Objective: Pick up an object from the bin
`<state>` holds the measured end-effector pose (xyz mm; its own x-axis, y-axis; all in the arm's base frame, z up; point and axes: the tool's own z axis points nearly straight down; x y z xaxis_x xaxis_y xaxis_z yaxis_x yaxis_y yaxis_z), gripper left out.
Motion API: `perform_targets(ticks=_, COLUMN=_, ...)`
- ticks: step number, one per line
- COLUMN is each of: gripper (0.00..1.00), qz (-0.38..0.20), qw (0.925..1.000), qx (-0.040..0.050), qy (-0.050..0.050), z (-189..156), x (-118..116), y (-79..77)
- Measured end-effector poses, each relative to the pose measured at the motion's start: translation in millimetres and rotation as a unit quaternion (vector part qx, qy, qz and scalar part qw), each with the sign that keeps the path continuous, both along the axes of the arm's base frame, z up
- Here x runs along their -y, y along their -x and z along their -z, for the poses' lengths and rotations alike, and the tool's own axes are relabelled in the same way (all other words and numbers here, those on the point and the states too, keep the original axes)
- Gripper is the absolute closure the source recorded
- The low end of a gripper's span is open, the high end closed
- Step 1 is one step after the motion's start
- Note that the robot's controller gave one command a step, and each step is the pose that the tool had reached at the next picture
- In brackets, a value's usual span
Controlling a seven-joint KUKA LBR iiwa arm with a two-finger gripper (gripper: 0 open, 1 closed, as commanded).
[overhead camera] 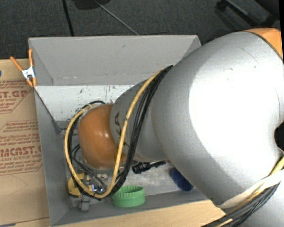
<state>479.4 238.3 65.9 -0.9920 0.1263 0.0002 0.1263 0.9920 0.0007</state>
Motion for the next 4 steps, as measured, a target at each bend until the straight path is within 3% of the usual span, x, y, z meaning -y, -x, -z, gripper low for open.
perform_targets(ticks=1, gripper=1.00, qz=0.039, qw=0.9992, qx=-0.0018, qy=0.003, z=-3.3, x=-4.0, y=-2.2)
perform_targets(ticks=4, gripper=1.00, qz=0.040, qw=0.9992, qx=-0.0025, qy=0.003, z=-7.5, x=-3.7, y=-1.0)
